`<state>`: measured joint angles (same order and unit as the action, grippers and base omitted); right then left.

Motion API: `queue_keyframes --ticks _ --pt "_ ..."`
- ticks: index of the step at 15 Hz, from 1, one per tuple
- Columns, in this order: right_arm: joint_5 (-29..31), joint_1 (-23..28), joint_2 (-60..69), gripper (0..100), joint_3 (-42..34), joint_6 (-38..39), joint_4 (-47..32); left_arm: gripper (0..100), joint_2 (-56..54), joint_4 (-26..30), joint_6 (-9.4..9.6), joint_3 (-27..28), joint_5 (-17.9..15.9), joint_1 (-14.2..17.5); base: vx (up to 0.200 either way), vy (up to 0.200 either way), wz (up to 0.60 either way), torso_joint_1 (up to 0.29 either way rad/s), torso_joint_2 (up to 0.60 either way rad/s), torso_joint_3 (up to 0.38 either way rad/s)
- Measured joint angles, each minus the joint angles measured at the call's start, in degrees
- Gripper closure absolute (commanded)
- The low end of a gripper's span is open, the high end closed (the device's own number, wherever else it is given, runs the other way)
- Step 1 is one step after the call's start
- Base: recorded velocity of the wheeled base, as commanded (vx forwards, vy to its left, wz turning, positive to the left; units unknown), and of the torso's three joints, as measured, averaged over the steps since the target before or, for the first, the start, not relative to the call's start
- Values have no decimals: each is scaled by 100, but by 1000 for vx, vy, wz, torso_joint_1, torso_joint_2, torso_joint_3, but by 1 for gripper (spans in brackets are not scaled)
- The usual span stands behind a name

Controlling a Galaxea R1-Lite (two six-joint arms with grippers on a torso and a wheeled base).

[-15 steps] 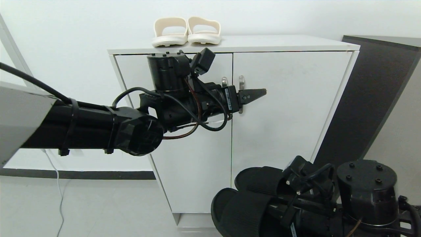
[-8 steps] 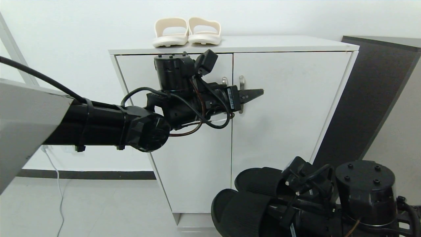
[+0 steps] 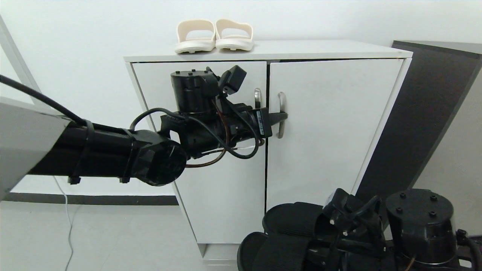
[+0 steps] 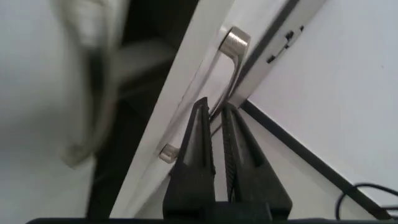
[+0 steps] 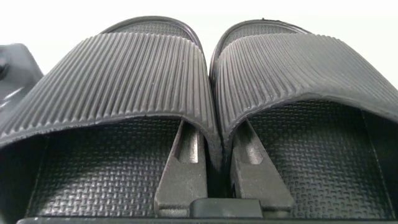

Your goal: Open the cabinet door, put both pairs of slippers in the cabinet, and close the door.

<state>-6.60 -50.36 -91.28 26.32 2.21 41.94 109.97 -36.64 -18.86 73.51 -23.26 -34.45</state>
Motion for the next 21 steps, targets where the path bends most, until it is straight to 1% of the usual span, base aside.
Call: queue_keyframes --ticks 1,3,9,11,12,14,16,19,21 --pt "-202 -33 27 100 -83 -5 111 100 -127 -126 -2 -226 2 -59 0 0 0 0 0 0" --pt "-383 -77 88 100 -229 -18 267 100 -363 -290 -7 -596 5 -193 0 0 0 0 0 0" --pt "-432 -210 160 100 -450 -254 346 100 -1181 -373 4 -1414 35 -496 0 0 0 0 0 0" --pt "-422 -284 184 100 -474 -254 344 100 -1469 -378 6 -1679 33 -483 0 0 0 0 0 0" --pt "-416 -317 193 100 -485 -261 341 100 -1535 -378 6 -1726 20 -383 0 0 0 0 0 0" --pt "-411 -347 206 100 -500 -258 341 100 -1554 -384 0 -1748 -13 -177 0 0 0 0 0 0" --pt "-410 -352 206 100 -502 -261 341 100 -1375 -547 -10 -1613 -17 -33 0 0 0 0 0 0" --pt "-410 -366 206 100 -513 -263 339 100 -809 -1042 -21 -1224 0 33 0 0 0 0 0 0" --pt "-410 -396 206 100 -532 -263 335 100 -410 -1130 -22 -866 17 59 0 0 0 0 0 0"
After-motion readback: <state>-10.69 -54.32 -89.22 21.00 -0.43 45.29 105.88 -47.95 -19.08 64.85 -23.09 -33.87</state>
